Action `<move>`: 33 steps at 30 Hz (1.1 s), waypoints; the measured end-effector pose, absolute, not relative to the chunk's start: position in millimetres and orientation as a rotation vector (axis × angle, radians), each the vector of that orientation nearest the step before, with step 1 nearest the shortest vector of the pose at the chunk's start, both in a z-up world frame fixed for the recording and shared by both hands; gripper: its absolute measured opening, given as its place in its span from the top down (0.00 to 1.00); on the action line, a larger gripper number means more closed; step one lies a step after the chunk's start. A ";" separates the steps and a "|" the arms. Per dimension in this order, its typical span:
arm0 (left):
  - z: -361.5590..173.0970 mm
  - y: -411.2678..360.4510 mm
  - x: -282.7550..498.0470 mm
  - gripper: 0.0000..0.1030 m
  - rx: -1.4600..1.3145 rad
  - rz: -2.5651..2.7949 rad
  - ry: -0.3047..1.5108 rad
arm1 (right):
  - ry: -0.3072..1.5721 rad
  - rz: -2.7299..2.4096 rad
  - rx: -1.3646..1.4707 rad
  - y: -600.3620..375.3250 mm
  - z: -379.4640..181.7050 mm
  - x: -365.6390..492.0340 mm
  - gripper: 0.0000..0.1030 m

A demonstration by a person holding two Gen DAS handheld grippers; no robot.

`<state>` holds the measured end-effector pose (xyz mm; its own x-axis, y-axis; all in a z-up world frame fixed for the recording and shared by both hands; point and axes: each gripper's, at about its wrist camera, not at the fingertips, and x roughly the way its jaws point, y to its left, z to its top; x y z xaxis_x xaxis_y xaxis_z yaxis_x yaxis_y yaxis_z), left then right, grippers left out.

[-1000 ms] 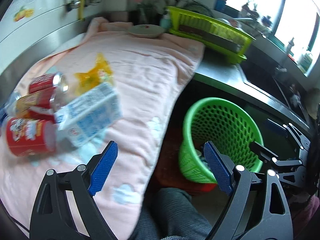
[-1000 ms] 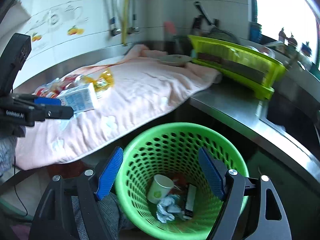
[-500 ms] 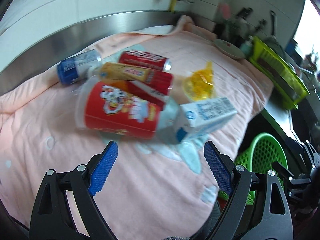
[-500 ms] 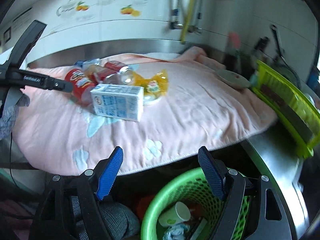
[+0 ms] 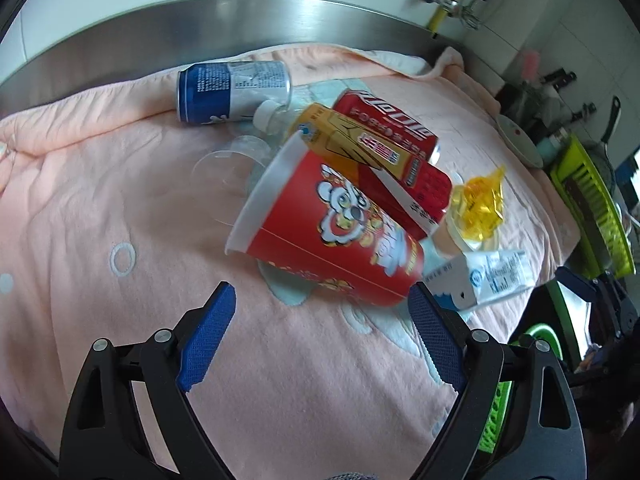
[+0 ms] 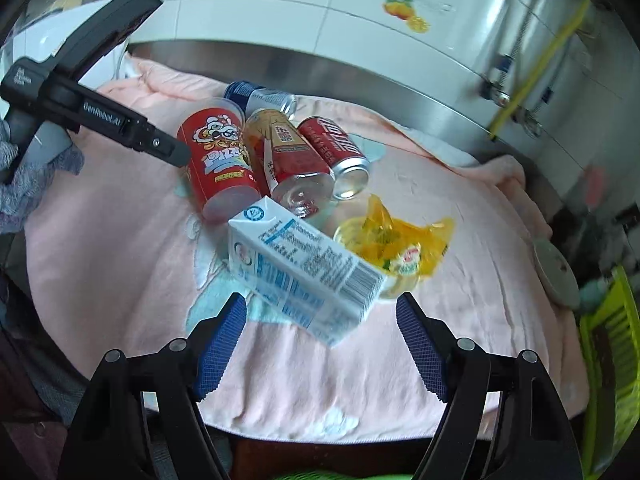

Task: Collect trash
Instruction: 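Bring both grippers back over the remaining trash on the towel, then grasp the red paper cup with the left gripper while the right gripper grasps the milk carton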

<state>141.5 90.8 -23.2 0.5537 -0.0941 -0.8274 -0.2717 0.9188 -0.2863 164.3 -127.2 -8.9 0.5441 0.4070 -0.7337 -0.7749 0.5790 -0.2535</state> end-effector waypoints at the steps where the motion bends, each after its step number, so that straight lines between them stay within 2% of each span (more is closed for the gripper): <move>1: -23.6 92.3 142.9 0.16 -0.417 0.112 0.986 | 0.675 0.772 -0.636 -121.7 -10.7 169.1 0.28; 9: -30.8 106.9 158.2 0.16 -0.536 0.160 0.997 | 0.649 0.893 -0.854 -80.8 -22.2 185.8 0.28; 16: -35.6 110.4 171.8 0.16 -0.615 0.199 0.999 | 0.714 0.964 -0.926 -59.0 -39.0 201.5 0.28; 17: -37.4 110.5 173.6 0.16 -0.626 0.206 1.000 | 0.729 0.963 -0.926 -58.4 -41.1 202.6 0.35; 22: -44.7 114.7 178.0 0.16 -0.701 0.249 0.983 | 0.747 0.956 -0.897 -64.7 -40.5 198.4 0.40; 26: -49.1 115.3 179.8 0.16 -0.761 0.289 0.969 | 0.756 0.932 -0.837 -73.0 -34.9 195.6 0.51; 29: -52.8 114.6 182.4 0.15 -0.797 0.318 0.962 | 0.754 0.921 -0.802 -79.3 -31.0 190.1 0.55; 33: -58.8 112.2 187.0 0.15 -0.847 0.353 0.968 | 0.751 0.899 -0.760 -86.6 -26.4 182.7 0.56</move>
<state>187.0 112.2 -58.8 0.5436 -0.0949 -0.8339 -0.6098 0.6380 -0.4702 182.7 -86.6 -26.4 0.4189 0.3919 -0.8191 -0.8758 0.4126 -0.2504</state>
